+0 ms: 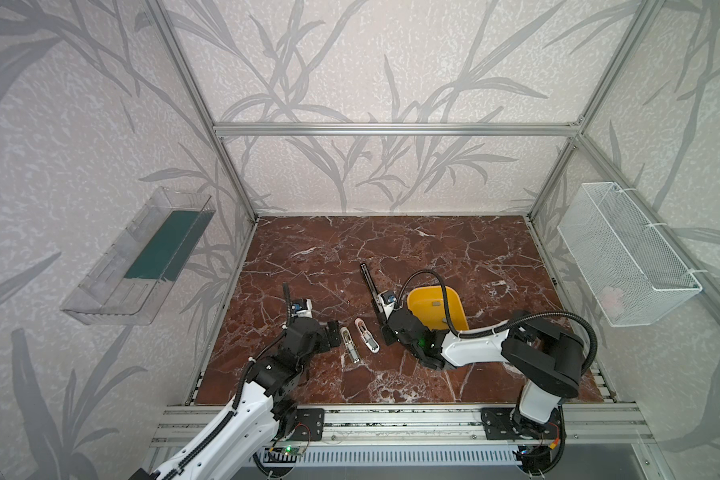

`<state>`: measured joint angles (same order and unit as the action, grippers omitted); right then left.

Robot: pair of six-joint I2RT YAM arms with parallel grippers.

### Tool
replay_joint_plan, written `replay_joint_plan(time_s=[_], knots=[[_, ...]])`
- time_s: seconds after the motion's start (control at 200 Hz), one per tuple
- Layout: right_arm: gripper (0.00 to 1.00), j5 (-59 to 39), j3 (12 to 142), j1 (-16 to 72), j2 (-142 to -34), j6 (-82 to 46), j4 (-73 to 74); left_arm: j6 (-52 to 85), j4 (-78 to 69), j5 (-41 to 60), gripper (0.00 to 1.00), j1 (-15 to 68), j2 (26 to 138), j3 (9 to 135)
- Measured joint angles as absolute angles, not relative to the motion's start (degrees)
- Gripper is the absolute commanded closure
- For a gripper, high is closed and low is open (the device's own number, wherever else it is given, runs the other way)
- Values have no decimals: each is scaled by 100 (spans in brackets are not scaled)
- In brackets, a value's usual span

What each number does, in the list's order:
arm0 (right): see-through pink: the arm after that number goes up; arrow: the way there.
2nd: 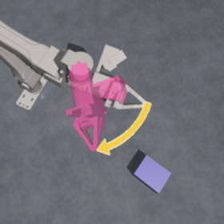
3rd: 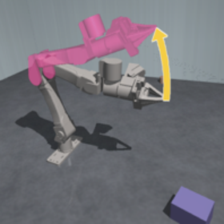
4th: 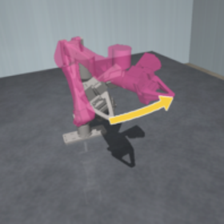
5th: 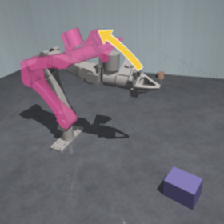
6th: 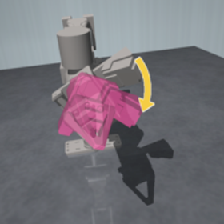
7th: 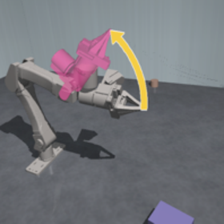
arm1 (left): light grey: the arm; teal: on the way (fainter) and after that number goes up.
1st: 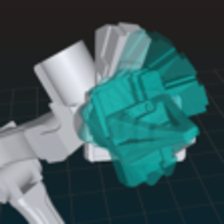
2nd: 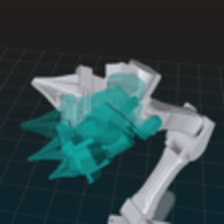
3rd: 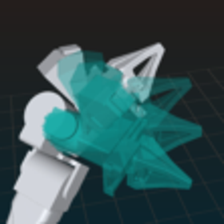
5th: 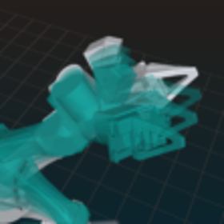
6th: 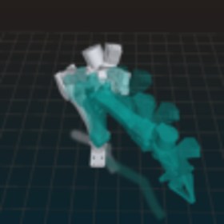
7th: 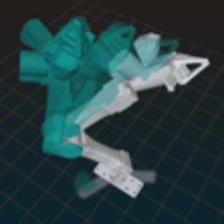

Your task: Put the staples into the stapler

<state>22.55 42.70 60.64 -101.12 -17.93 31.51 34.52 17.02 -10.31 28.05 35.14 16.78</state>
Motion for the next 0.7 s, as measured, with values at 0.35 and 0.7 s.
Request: replay_joint_plan(time_s=[0.35, 0.7], knots=[[100, 2259, 4270, 6064, -10112, -1752, 3153, 3452, 1704, -1028, 1, 2805, 3524, 1678], [100, 2307, 4270, 6064, -10112, -1752, 3153, 3452, 1699, -1024, 1, 2805, 3553, 1678]])
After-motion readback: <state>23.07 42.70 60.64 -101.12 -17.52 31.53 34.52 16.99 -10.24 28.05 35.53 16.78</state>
